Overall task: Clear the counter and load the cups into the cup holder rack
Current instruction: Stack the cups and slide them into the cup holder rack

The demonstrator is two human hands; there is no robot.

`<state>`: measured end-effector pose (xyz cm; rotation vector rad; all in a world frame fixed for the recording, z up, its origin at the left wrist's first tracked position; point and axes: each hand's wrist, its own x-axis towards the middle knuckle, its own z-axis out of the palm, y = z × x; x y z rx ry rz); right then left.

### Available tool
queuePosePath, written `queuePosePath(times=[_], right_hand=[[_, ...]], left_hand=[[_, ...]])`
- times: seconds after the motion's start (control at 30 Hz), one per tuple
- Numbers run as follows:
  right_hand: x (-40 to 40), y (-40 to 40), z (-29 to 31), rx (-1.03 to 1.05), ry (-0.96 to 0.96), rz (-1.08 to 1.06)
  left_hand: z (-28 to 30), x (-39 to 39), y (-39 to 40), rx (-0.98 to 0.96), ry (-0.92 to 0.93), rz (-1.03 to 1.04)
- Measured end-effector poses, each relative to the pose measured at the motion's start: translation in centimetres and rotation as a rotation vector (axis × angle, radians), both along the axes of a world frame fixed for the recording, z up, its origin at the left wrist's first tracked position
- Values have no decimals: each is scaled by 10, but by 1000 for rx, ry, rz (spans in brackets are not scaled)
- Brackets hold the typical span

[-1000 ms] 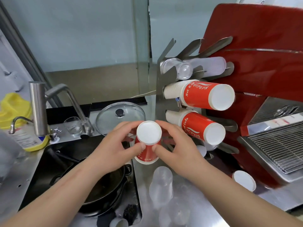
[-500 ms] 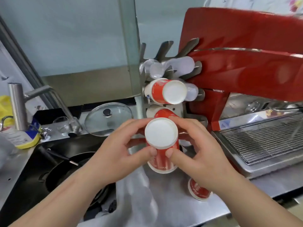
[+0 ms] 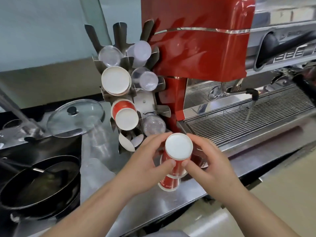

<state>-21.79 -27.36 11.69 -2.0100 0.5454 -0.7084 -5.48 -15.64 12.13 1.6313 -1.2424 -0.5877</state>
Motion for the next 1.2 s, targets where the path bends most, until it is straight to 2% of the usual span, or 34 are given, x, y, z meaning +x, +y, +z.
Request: queuePosePath(times=[0.2, 0.5, 0.9, 1.03, 1.2], right_hand=[[1, -16, -43, 135, 112, -1], [8, -14, -84, 31, 327, 5], [9, -14, -81, 25, 433, 5], [10, -13, -74, -27, 489, 0], [14, -6, -58, -91, 457, -30]], left_hand=[[-37, -5, -15, 94, 51, 47], [-87, -14, -15, 278, 23, 127], [-89, -10, -13, 319, -11, 113], [-84, -3, -14, 368, -96, 68], [-74, 3, -12, 393, -176, 37]])
